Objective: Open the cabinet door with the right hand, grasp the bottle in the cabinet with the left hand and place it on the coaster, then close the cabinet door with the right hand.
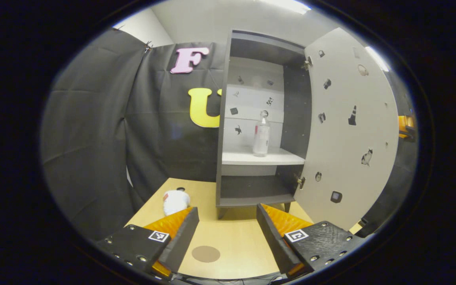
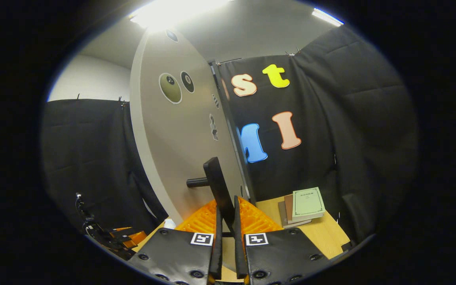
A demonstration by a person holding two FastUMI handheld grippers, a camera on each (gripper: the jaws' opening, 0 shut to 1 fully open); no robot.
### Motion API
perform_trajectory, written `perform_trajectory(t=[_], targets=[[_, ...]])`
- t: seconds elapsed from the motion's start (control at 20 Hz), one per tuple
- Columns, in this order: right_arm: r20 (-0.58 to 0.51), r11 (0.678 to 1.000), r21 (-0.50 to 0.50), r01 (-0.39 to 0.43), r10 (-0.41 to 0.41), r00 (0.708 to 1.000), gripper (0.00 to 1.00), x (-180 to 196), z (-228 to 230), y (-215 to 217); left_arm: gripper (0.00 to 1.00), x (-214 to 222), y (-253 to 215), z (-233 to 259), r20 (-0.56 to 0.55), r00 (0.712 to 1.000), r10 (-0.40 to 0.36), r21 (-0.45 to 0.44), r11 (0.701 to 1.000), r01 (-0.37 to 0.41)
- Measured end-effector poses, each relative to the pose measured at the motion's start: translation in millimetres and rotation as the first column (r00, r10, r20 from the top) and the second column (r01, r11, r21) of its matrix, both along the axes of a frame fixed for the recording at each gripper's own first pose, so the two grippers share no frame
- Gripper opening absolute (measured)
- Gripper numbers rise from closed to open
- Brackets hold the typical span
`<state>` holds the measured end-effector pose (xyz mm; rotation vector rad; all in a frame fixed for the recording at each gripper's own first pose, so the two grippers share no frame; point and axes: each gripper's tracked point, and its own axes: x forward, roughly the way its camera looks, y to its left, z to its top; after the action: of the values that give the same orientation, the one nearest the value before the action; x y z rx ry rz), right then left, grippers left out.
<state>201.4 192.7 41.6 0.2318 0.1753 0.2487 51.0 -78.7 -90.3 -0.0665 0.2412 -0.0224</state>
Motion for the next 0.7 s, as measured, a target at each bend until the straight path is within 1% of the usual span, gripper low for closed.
perform_trajectory(t=[0.05,0.1,0.25,0.3,0.4,0.45,0.5,0.55,0.7], targets=[[-0.005,1.000,0.000,0.013,-0.013,1.000,0.11,-1,-1,-4,0.89,3,-2,-1,-0.002,1.000,-0.007,-0.003,1.000,0.007],[-0.012,1.000,0.005,0.023,-0.023,1.000,0.14,-5,-2,-7,0.89,8,-5,-3,-0.005,1.000,-0.017,-0.007,1.000,0.017],[-0.030,0.997,0.022,0.070,-0.069,0.997,0.12,-17,-7,-25,0.90,23,-15,-5,-0.008,0.999,-0.051,-0.022,0.998,0.051],[-0.040,0.995,0.024,0.098,-0.097,0.995,0.13,-25,-10,-34,0.90,27,-19,-5,-0.006,0.998,-0.063,-0.024,0.998,0.063],[-0.063,0.991,0.052,0.124,-0.121,0.991,0.11,-41,-13,-41,0.91,35,-26,-4,-0.004,0.997,-0.083,-0.019,0.996,0.083],[-0.065,0.988,0.060,0.145,-0.141,0.988,0.07,-40,-12,-47,0.92,39,-30,-3,-0.003,0.996,-0.093,-0.018,0.996,0.093],[-0.068,0.984,0.052,0.172,-0.168,0.983,0.06,-43,-16,-56,0.89,43,-35,-4,-0.003,0.994,-0.106,-0.021,0.994,0.106],[-0.080,0.979,0.042,0.201,-0.198,0.977,0.06,-45,-21,-66,0.90,47,-40,-3,-0.004,0.993,-0.119,-0.025,0.993,0.119],[-0.091,0.967,0.037,0.252,-0.248,0.965,0.06,-54,-22,-79,0.92,56,-48,1,0.004,0.988,-0.153,-0.015,0.988,0.153]])
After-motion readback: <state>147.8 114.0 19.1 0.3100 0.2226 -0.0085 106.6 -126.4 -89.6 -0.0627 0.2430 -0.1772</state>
